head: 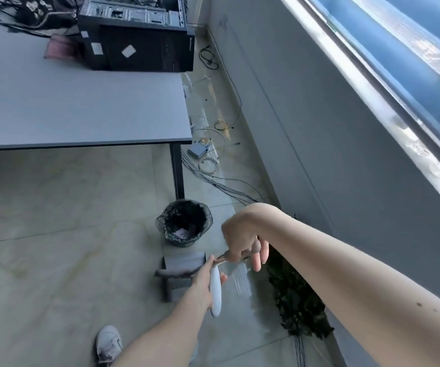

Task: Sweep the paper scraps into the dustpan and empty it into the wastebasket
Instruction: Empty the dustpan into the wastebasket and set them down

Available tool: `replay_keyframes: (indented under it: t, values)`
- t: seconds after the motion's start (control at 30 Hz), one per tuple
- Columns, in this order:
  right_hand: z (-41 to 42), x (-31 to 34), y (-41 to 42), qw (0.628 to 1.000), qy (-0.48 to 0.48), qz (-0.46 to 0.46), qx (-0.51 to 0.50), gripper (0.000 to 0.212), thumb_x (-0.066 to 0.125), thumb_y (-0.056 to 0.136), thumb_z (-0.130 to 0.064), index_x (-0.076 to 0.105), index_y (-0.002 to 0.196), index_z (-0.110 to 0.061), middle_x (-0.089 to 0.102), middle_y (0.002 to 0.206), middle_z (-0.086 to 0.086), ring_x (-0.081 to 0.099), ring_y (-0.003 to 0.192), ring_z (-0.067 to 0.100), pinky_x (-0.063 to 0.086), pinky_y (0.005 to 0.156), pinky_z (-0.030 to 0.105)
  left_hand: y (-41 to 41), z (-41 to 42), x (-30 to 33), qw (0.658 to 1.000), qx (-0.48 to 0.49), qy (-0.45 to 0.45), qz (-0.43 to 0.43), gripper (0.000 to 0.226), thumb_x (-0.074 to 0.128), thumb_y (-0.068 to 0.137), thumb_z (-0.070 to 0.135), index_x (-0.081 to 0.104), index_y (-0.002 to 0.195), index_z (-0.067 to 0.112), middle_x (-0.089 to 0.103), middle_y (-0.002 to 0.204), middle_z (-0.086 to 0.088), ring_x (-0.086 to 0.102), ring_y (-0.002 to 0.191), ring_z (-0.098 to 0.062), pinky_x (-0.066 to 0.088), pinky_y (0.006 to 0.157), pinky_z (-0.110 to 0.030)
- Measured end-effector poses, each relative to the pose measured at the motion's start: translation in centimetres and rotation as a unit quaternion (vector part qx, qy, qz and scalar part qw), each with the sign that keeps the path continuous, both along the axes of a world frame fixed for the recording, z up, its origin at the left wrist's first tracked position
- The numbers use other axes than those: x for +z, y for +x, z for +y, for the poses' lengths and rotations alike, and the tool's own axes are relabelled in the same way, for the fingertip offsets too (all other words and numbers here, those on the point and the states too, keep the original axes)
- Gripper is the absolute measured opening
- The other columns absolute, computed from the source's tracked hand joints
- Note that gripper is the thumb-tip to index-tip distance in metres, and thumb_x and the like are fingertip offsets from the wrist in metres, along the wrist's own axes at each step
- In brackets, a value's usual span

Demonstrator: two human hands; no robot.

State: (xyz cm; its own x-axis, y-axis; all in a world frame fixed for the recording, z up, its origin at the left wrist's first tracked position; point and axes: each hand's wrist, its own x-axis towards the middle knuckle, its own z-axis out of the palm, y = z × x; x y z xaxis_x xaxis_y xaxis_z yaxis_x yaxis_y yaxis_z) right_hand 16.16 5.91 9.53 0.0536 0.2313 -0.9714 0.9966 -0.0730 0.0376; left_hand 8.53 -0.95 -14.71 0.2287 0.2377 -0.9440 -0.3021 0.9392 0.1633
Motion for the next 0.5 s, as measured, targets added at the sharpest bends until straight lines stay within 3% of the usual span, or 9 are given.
replay_keyframes:
  t: [0.07, 0.13, 0.2, 0.27, 0.33, 0.43, 0.5]
  values:
    - [0.3, -0.5, 0.3, 0.998, 0.033, 0.020, -0.054, 0.028, 0.053, 0.099, -0.017, 0.050, 0.078, 0.001, 0.064, 0.056, 0.023, 0.071, 0.063, 0.022, 0.059, 0.062, 0.030, -0.5, -0.2, -0.2, 1.000, -0.002, -0.005, -0.008, 0.046, 0.064, 0.083, 0.054, 0.065, 0.104, 0.013, 0.059, 0.074, -0.007, 0.059, 0.065, -0.017, 0.048, 0.055, -0.025]
    - [0.3, -0.7, 0.4, 0.994, 0.054, 0.030, -0.086, 0.026, 0.054, 0.099, -0.014, 0.055, 0.108, 0.010, 0.068, 0.088, 0.034, 0.069, 0.063, 0.024, 0.058, 0.055, 0.027, -0.7, 0.0, -0.5, 1.000, -0.020, -0.004, -0.007, 0.048, 0.060, 0.084, 0.058, 0.064, 0.104, 0.014, 0.062, 0.077, -0.009, 0.061, 0.072, -0.019, 0.048, 0.071, -0.030]
    - [0.4, -1.0, 0.3, 0.992, 0.062, 0.040, -0.102, 0.039, 0.052, 0.100, -0.014, 0.048, 0.133, 0.007, 0.064, 0.115, 0.032, 0.069, 0.069, 0.027, 0.058, 0.059, 0.029, -1.0, 0.1, -0.9, 0.999, -0.037, -0.003, 0.009, 0.052, 0.060, 0.083, 0.059, 0.064, 0.104, 0.012, 0.066, 0.090, -0.012, 0.065, 0.079, -0.022, 0.047, 0.095, -0.035]
    - [0.5, -1.0, -0.1, 0.990, 0.068, 0.044, -0.115, 0.039, 0.045, 0.102, -0.012, 0.046, 0.136, 0.006, 0.066, 0.115, 0.028, 0.068, 0.065, 0.026, 0.058, 0.060, 0.031, -1.4, 0.3, -0.8, 0.998, -0.054, -0.006, 0.026, 0.060, 0.060, 0.080, 0.064, 0.064, 0.102, 0.009, 0.066, 0.107, -0.012, 0.068, 0.090, -0.024, 0.045, 0.103, -0.039]
    - [0.5, -1.0, -0.7, 0.990, 0.072, 0.037, -0.114, 0.038, 0.039, 0.103, -0.012, 0.049, 0.134, 0.008, 0.069, 0.110, 0.026, 0.067, 0.061, 0.024, 0.058, 0.058, 0.031, -1.8, 0.4, -1.3, 0.996, -0.081, -0.009, 0.040, 0.071, 0.058, 0.075, 0.072, 0.065, 0.106, 0.009, 0.068, 0.114, -0.010, 0.068, 0.093, -0.023, 0.049, 0.096, -0.036]
    - [0.4, -1.1, -1.5, 0.992, 0.077, 0.027, -0.092, 0.039, 0.036, 0.104, -0.016, 0.049, 0.128, 0.011, 0.070, 0.109, 0.028, 0.066, 0.057, 0.024, 0.057, 0.054, 0.031, -2.8, 0.6, -3.0, 0.989, -0.132, 0.001, 0.064, 0.086, 0.052, 0.067, 0.081, 0.066, 0.116, 0.012, 0.073, 0.110, -0.014, 0.064, 0.073, -0.023, 0.053, 0.067, -0.029]
    - [0.2, -1.0, -2.1, 0.993, 0.081, 0.023, -0.084, 0.040, 0.036, 0.103, -0.015, 0.046, 0.130, 0.012, 0.070, 0.104, 0.029, 0.067, 0.056, 0.026, 0.057, 0.051, 0.030, -3.2, 0.9, -2.8, 0.987, -0.149, 0.004, 0.063, 0.084, 0.047, 0.070, 0.082, 0.063, 0.121, 0.016, 0.073, 0.114, -0.014, 0.059, 0.065, -0.022, 0.049, 0.056, -0.026]
